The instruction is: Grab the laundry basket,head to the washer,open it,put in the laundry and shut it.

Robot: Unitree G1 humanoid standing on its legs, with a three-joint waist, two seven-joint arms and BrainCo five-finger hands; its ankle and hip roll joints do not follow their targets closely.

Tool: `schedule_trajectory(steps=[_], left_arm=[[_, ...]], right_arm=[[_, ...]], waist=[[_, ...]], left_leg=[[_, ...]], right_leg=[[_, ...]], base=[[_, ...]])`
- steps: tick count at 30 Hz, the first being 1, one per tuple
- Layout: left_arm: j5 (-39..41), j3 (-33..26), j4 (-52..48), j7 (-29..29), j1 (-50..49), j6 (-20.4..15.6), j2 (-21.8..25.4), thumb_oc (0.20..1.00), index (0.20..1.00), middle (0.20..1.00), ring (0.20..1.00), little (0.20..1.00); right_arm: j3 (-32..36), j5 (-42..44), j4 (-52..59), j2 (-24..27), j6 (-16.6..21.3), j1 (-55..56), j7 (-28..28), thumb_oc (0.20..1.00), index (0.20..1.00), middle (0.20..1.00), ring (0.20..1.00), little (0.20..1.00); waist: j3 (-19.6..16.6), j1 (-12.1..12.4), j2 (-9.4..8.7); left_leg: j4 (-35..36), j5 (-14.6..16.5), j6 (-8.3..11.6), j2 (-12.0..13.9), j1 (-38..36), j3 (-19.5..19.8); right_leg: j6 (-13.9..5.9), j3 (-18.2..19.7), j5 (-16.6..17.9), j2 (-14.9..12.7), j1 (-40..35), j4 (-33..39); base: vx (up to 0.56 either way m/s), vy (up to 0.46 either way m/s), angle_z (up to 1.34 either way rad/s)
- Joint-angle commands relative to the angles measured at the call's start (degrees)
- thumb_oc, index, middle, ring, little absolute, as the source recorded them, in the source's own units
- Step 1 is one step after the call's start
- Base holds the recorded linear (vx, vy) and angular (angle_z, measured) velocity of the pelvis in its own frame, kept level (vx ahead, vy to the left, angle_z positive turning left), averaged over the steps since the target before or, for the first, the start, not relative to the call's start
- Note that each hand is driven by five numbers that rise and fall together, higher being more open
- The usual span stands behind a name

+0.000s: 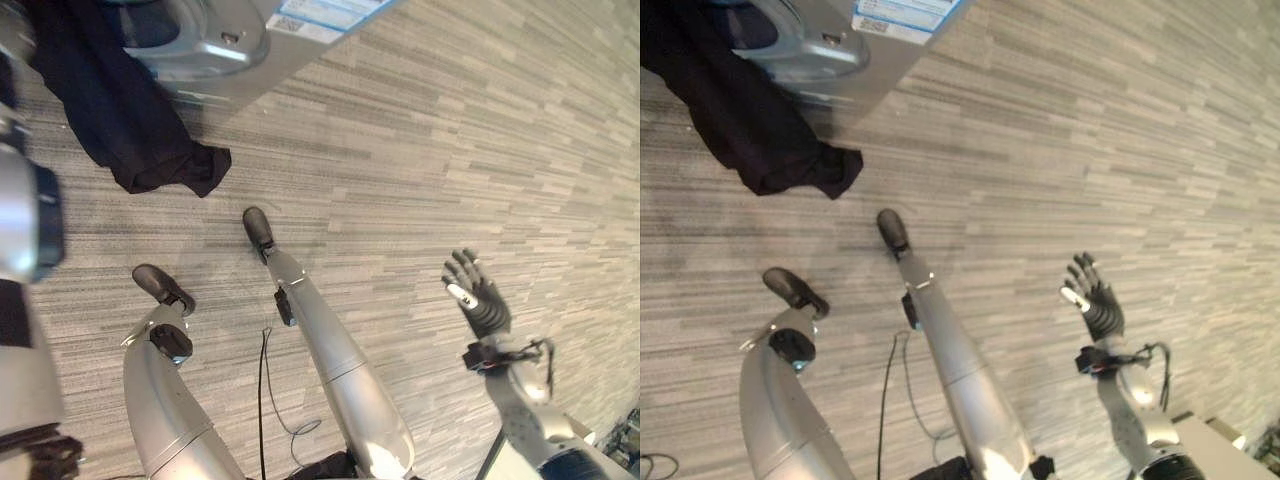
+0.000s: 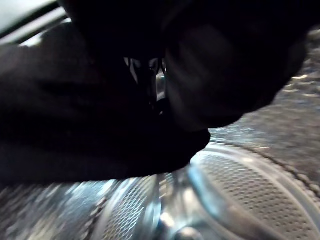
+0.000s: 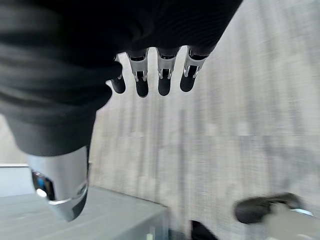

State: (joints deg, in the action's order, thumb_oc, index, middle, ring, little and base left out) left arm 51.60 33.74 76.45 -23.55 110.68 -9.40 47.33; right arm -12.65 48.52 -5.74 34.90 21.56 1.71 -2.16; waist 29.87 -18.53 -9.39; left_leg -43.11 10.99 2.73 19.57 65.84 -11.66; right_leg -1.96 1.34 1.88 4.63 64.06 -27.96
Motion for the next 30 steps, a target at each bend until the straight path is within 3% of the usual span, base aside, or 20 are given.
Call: schedule_trajectory(steps=[1,4,6,10,11,13,16,17,20,22,23,27,30], left_arm=[[-1.6,-4.6,-4.4,0.8,-2.1,-1.9,-0.1,0.2,0.2,0.2,0.2,0.2],[1.3,-3.3,-7.9,0.9,-1.0,-3.9,-2.9,0.2,0.2,0.2,0.2,0.2],[3.6,0.5,-13.6,0.5,4.5,-7.1,-6.2,0.2,0.2,0.2,0.2,0.2],[0.9,3.8,-18.3,-1.3,7.3,-8.7,-5.9,0.2,0.2,0.2,0.2,0.2],[1.1,7.9,-10.8,7.4,5.9,-1.8,-3.9,1.0,1.0,1.0,1.0,1.0],[-1.4,9.0,-9.5,10.0,4.1,-0.6,-2.5,1.0,1.0,1.0,1.0,1.0],[-21.9,12.4,-3.2,14.2,-4.9,4.8,0.6,1.0,1.0,1.0,1.0,1.0],[-22.1,12.4,-3.1,14.2,-4.9,4.8,0.6,1.0,1.0,1.0,1.0,1.0],[-36.0,14.9,1.6,14.3,-5.4,7.7,-5.3,1.0,1.0,1.0,1.0,1.0],[-36.0,14.9,1.6,14.3,-5.3,7.7,-5.3,1.0,1.0,1.0,1.0,1.0],[-41.4,17.5,0.7,13.8,-3.5,8.5,-8.7,1.0,1.0,1.0,1.0,1.0],[-50.0,21.3,1.0,13.0,-1.9,10.0,-10.1,1.0,1.0,1.0,1.0,1.0],[-52.2,23.3,0.6,13.2,0.5,10.4,-10.7,1.0,1.0,1.0,1.0,1.0]], right_arm=[[4.3,-1.6,-0.8,2.1,0.8,1.9,-0.4,1.0,1.0,1.0,1.0,1.0],[4.9,-2.2,-1.2,2.2,1.1,0.9,-1.3,1.0,1.0,1.0,1.0,1.0],[5.9,-2.1,-1.1,3.3,1.5,0.5,-1.5,1.0,1.0,1.0,1.0,1.0],[6.8,-1.1,0.5,3.2,2.0,1.1,-1.0,1.0,1.0,1.0,1.0,1.0],[8.4,-0.7,0.0,5.0,0.9,0.7,-0.9,1.0,1.0,1.0,1.0,1.0],[8.6,-1.2,-1.3,5.0,0.4,0.0,-1.3,1.0,1.0,1.0,1.0,1.0],[7.6,-0.8,-4.2,3.3,-1.2,-0.6,1.3,1.0,1.0,1.0,1.0,1.0],[7.6,-0.7,-4.3,3.4,-1.2,-0.6,1.4,1.0,1.0,1.0,1.0,1.0],[5.8,1.5,-6.0,4.1,-1.5,-1.8,4.4,1.0,1.0,1.0,1.0,1.0],[5.9,1.5,-6.0,4.1,-1.5,-1.8,4.4,1.0,1.0,1.0,1.0,1.0],[4.4,2.7,-6.9,4.6,-1.9,-3.6,5.2,1.0,1.0,1.0,1.0,1.0],[2.3,3.6,-6.0,5.7,-3.0,-3.8,7.5,1.0,1.0,1.0,1.0,1.0],[1.6,4.4,-6.1,6.6,-3.6,-3.9,8.8,1.0,1.0,1.0,1.0,1.0]], waist=[[-0.1,-1.6,4.13],[-0.1,-1.5,4.99],[-0.1,-1.9,5.53],[-0.3,-2.0,5.29],[-0.3,-1.6,6.1],[-0.1,-1.3,6.44],[-0.1,-0.3,7.08],[-0.1,-0.3,7.05],[-0.1,-0.5,5.58],[-0.1,-0.4,5.54],[-0.1,-0.5,5.12],[-0.1,-0.6,4.74],[-0.1,-0.9,4.44]], left_leg=[[-1.4,7.0,5.73,2.7,-10.6,7.5],[0.4,6.3,6.32,2.0,-11.4,7.4],[2.1,5.6,6.89,1.7,-11.6,7.4],[2.8,4.9,7.42,2.0,-11.2,7.5],[4.0,3.8,7.5,1.9,-11.6,7.5],[4.4,3.5,7.49,1.7,-11.8,7.4],[6.8,1.7,7.45,0.8,-12.5,7.3],[6.9,1.7,7.45,0.7,-12.6,7.2],[8.5,0.7,7.37,0.2,-12.8,7.6],[8.5,0.7,7.37,0.2,-12.9,7.5],[8.8,0.4,7.3,-0.2,-12.7,8.1],[9.5,0.1,7.27,-0.4,-12.8,8.5],[9.7,-0.2,7.3,-0.7,-12.8,8.6]], right_leg=[[-3.26,-3.6,-5.0,-2.4,-1.5,-0.7],[-3.29,-3.5,-4.9,-2.7,-2.0,0.3],[-3.32,-3.4,-4.7,-2.7,-2.3,1.6],[-3.21,-3.8,-4.3,-2.5,-2.1,2.4],[-3.35,-4.0,-3.9,-2.6,-2.4,3.2],[-3.36,-4.1,-3.8,-2.9,-2.7,3.4],[-3.69,-3.9,-2.9,-3.6,-3.4,5.1],[-3.69,-3.9,-2.9,-3.6,-3.4,5.1],[-3.81,-3.8,-2.3,-3.3,-3.6,5.9],[-3.81,-3.8,-2.3,-3.3,-3.6,5.9],[-3.89,-3.9,-2.1,-3.2,-3.7,6.3],[-4.04,-3.9,-1.9,-3.3,-3.9,6.5],[-4.16,-3.8,-1.6,-3.6,-4.1,6.8]], base=[[0.03,-0.03,0.08],[0.03,-0.018,0.2],[0.03,-0.036,0.23],[0.02,-0.049,0.03],[0.02,-0.04,-0.04],[0.0,-0.008,-0.02],[-0.01,-0.005,0.03],[-0.02,-0.013,0.09],[-0.02,-0.048,0.11],[-0.01,-0.036,0.12],[-0.01,-0.038,0.12],[-0.01,-0.016,0.04],[0.0,0.0,0.0]])
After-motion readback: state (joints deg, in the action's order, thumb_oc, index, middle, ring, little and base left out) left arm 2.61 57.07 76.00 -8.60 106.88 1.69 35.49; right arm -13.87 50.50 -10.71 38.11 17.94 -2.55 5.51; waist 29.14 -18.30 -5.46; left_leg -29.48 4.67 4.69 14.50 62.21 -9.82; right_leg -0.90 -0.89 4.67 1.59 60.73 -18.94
